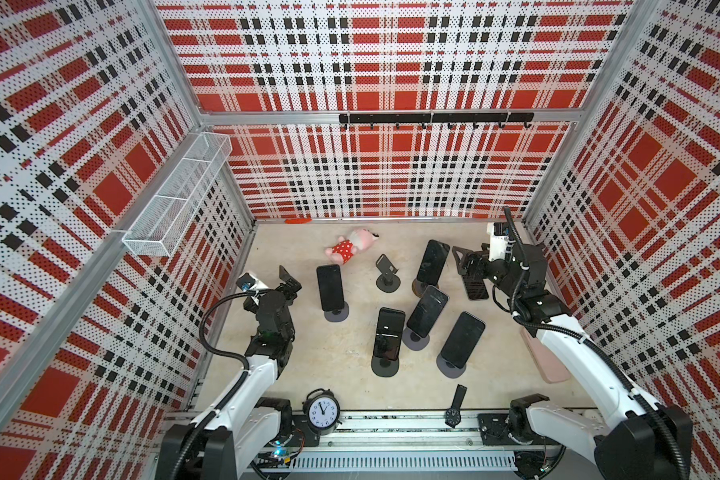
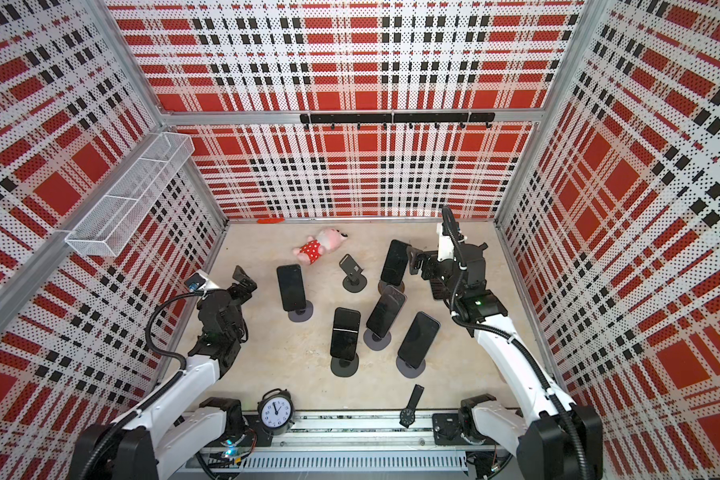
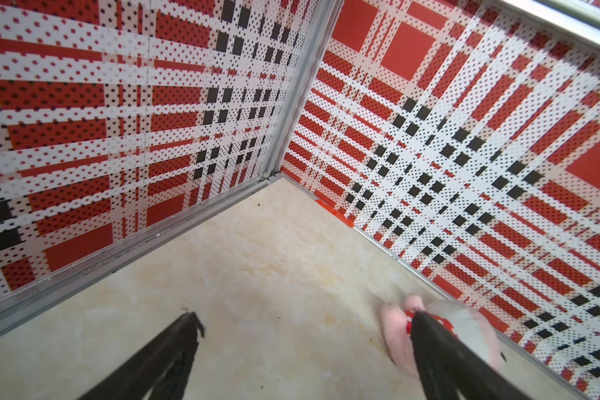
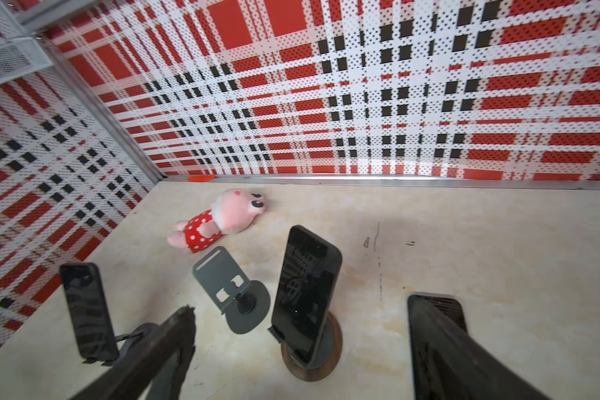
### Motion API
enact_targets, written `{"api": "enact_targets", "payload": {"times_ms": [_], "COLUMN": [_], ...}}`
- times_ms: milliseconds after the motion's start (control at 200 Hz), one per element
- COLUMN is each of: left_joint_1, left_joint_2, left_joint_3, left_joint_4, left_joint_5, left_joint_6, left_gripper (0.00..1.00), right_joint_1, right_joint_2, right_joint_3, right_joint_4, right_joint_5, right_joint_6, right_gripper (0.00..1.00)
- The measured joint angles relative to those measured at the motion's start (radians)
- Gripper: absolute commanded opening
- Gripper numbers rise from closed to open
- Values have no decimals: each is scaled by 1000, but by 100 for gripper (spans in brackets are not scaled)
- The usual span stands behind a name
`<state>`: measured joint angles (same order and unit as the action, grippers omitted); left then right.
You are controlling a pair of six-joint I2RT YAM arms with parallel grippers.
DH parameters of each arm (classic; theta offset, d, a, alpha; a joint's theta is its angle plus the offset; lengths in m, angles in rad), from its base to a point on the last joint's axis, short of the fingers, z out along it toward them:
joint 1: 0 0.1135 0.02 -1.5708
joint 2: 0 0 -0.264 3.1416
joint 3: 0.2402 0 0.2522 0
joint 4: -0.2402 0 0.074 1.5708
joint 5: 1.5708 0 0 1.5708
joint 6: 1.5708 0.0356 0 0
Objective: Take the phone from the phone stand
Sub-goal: 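Move the left gripper to the phone near the plush toy while the right hovers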
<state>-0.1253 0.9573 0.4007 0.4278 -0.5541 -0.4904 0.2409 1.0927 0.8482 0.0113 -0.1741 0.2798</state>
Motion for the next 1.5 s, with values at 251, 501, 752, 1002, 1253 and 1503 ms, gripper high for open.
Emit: {"api": "enact_targets", "payload": {"times_ms": [251,501,752,1002,1253,1503], "left_joint_1": [-39,-46,-26,3,-152,-240], "left_joint_2": [-42,-69,-258,-221,42,185], "left_joint_3": [218,488,431,457,670,760], "left_joint_4": [-244,-497,-453,-484,-733,-895], "left_joint_5": [32,173,278,367,238,151], "left_joint_6": [-77,-127,-61,6,51,81], "left_gripper": [98,98,98,98,98,98], "right_joint_1": [35,41,43,45,45,45], "right_joint_2": [-77,-179,-195,-198,-223,-279], "right_joint_3": [-172,-251,-305,-305,-305,-305], "right_joint_4": [122,153,205,172,143,130], "right_joint_5": [-29,37,88,182,250,338], "right_joint_6": [47,51,57,63,77,78], "right_gripper": [100,100,100,100,100,100]}}
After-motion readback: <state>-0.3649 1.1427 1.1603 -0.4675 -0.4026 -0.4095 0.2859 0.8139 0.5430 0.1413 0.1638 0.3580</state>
